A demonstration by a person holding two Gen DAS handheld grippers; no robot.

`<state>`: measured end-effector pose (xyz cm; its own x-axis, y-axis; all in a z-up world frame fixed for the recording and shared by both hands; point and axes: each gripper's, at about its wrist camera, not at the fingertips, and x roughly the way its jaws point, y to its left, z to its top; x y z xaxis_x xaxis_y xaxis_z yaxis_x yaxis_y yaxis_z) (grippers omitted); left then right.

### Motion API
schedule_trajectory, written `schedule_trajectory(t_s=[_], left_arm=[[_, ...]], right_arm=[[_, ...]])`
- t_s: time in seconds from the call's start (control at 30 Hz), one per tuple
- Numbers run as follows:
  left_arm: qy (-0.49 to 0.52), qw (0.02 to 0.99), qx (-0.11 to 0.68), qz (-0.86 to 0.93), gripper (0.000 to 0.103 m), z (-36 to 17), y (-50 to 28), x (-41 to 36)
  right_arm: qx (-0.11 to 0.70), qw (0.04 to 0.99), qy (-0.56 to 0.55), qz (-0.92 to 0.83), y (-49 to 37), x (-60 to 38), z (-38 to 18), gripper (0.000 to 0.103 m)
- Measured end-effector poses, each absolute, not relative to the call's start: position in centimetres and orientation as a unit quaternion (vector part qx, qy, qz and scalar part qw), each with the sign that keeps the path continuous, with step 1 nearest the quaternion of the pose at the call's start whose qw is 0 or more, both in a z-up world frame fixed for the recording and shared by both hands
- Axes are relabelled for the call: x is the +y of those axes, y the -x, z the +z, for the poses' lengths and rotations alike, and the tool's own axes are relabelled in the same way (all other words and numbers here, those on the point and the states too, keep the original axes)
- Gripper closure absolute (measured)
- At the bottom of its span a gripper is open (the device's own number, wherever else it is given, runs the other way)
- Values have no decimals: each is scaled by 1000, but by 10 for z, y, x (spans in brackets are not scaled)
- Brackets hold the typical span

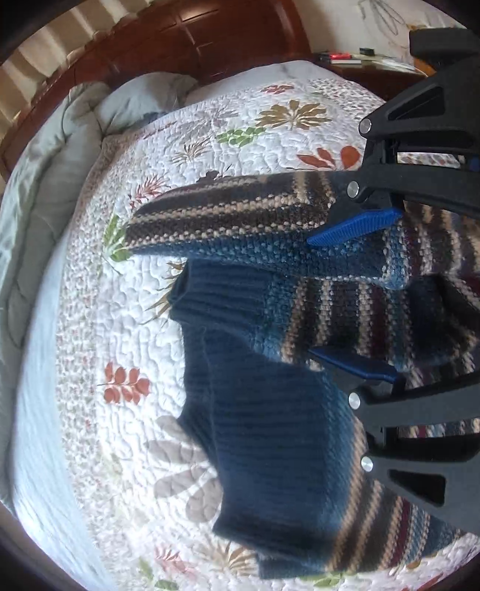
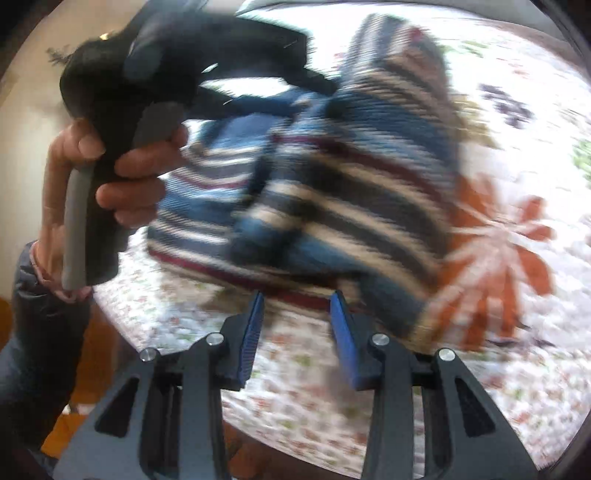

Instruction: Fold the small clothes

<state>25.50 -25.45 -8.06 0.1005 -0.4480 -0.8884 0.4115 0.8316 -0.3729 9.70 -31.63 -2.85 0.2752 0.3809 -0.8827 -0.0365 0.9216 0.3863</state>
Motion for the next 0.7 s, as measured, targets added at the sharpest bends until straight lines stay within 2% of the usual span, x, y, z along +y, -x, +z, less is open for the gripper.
schedule_trajectory(t_s=[0.17, 0.2, 0.23, 0.27, 0.53, 0.6, 0.63, 0.67, 0.7], left_arm=[[42, 738, 605, -297, 44, -72, -253, -251], [44, 741, 597, -303, 42, -67, -253, -248], [43, 747, 589, -305, 33, -62, -251, -246], [38, 751, 586, -302, 29, -59, -249, -246], [-8, 715, 610, -340, 26, -71, -241, -293], [-6, 702, 625, -340, 31, -83, -242, -301], [2, 692, 633, -347, 50, -88, -242, -301], [11, 685, 637, -353, 63, -92, -242, -300], [24, 683, 637, -356, 69, -93, -242, -296]], right_arm=[[571, 794, -184, 101, -86, -362, -22, 65], [568, 795, -190, 96, -84, -370, -21, 65], [566, 795, -194, 93, -85, -373, -22, 64], [565, 796, -199, 90, -86, -381, -23, 64], [559, 800, -205, 78, -104, -389, -34, 64], [559, 800, -204, 74, -107, -385, -37, 64], [559, 800, -207, 73, -107, -387, -38, 64], [558, 799, -211, 73, -108, -389, -39, 64], [556, 800, -215, 73, -107, -391, -39, 64]])
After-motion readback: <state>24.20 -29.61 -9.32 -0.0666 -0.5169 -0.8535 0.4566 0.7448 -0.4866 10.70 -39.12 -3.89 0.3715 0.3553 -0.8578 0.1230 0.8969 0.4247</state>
